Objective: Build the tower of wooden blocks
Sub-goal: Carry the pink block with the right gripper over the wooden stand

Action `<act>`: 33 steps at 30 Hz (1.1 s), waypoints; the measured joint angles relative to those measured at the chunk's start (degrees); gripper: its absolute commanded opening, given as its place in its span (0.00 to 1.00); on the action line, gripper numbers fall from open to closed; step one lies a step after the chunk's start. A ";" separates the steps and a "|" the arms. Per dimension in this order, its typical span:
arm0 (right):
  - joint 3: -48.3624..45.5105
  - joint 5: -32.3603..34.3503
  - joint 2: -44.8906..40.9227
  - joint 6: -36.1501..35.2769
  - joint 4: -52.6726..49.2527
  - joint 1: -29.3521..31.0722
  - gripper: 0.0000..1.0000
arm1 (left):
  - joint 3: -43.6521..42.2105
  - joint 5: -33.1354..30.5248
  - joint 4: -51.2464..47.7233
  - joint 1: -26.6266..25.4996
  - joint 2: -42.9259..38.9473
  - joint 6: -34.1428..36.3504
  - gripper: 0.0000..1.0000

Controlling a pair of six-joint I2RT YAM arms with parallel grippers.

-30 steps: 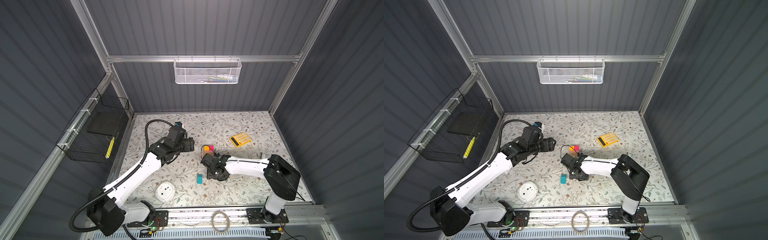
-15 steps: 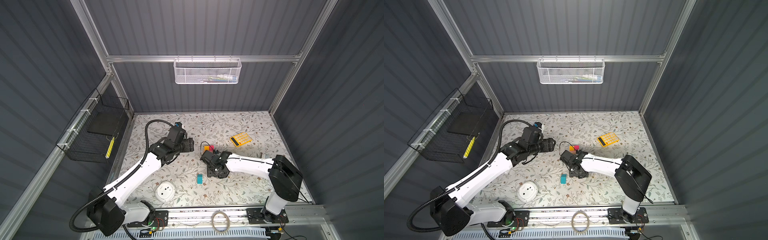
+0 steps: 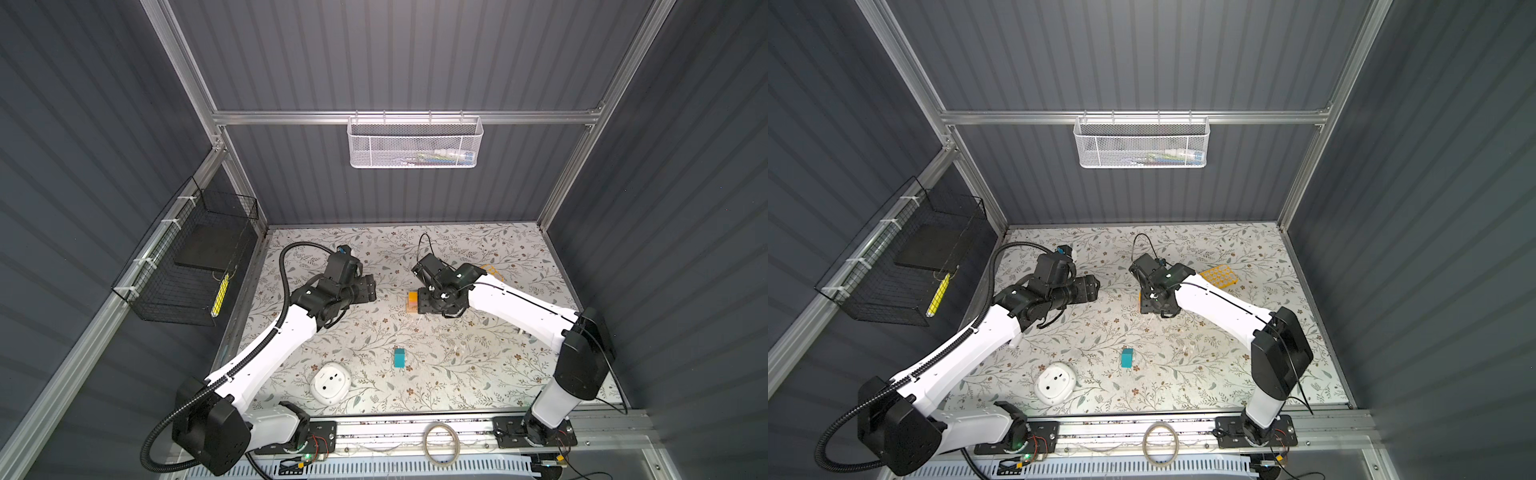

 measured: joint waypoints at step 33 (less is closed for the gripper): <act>18.82 -1.05 17.86 -6.73 -3.69 -3.76 0.48 | -0.74 6.36 1.70 5.09 3.76 0.68 0.81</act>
